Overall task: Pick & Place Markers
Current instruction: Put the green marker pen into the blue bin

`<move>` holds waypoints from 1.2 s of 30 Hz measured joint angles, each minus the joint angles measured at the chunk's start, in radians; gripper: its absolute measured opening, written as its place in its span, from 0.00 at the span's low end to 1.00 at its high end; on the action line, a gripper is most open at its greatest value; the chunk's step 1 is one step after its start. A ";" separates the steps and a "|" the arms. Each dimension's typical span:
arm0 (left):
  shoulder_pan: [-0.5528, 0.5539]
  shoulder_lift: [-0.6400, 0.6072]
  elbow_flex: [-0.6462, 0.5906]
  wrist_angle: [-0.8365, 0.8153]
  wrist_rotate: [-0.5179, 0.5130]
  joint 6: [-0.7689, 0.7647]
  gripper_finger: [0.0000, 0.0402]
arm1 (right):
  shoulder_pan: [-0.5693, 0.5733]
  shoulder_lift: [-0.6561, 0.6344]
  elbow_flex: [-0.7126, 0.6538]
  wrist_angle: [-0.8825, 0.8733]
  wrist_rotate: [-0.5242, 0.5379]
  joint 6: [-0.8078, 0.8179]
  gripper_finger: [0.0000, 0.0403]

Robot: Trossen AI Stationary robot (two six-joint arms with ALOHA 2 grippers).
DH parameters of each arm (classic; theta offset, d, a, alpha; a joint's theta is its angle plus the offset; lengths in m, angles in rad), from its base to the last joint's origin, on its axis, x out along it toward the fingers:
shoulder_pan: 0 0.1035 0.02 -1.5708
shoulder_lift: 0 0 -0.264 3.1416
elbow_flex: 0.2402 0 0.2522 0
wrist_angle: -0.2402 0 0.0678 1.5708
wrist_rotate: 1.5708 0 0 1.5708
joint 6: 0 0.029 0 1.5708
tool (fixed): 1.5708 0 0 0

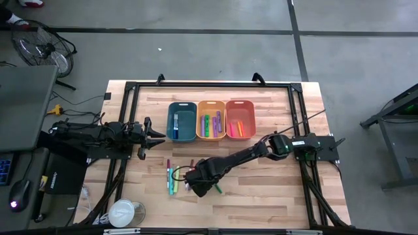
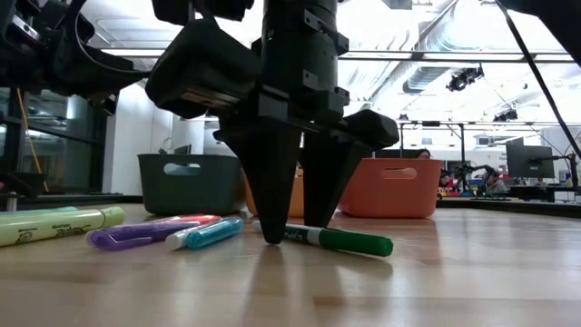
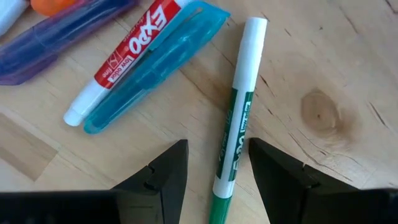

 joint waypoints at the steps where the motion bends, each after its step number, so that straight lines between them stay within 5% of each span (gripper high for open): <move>1: 0.000 0.000 0.000 0.000 0.000 0.000 0.23 | 0.000 0.000 0.000 0.000 0.006 0.007 0.41; 12: 0.000 0.000 0.000 0.000 0.000 0.000 0.23 | 0.004 0.000 0.000 -0.010 0.049 0.026 0.39; 27: 0.000 0.000 0.000 0.000 0.000 0.000 0.23 | 0.002 0.000 -0.001 -0.024 0.045 0.026 0.06; 36: 0.000 0.000 0.000 0.000 0.000 0.000 0.23 | 0.001 0.000 -0.001 -0.026 0.040 0.017 0.05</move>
